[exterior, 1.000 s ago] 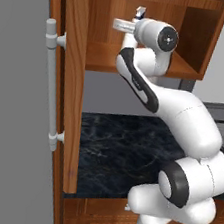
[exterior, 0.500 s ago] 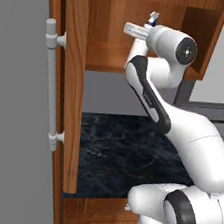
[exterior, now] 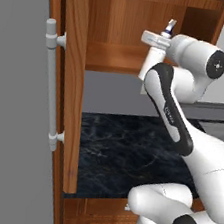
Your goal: Move the cutting board and knife to the sink. Then move spray from the cabinet to the counter.
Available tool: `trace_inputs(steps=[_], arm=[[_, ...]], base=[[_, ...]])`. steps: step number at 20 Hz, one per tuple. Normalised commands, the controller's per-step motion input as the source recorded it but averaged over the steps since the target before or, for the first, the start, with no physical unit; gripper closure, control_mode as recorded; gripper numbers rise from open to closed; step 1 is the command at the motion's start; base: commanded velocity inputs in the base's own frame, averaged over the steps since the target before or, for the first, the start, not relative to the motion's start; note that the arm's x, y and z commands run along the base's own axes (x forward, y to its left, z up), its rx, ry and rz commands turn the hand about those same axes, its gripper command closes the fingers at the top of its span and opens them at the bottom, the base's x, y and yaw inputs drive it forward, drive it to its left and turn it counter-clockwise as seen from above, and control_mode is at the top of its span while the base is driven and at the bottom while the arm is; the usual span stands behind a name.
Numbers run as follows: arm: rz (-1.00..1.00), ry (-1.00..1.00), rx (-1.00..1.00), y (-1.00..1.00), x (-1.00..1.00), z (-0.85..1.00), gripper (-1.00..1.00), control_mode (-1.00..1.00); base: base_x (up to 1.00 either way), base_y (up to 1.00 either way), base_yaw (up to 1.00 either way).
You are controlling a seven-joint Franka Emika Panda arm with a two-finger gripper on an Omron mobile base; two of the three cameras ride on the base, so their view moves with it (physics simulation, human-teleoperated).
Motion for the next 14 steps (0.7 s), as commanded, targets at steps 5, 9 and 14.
trace_inputs(steps=[5, 9, 14], arm=[[0.09, 0.09, 0.00, -0.33, -0.42, -0.05, 1.00, -1.00], [0.08, 0.09, 0.00, -0.28, -0.41, -0.14, 1.00, -1.00], [0.07, 0.07, 0.00, -0.14, -0.37, -0.19, 1.00, -1.00]], base=[[0.00, 0.00, 0.00], [0.00, 0.00, 0.00], [0.00, 0.00, 0.00]])
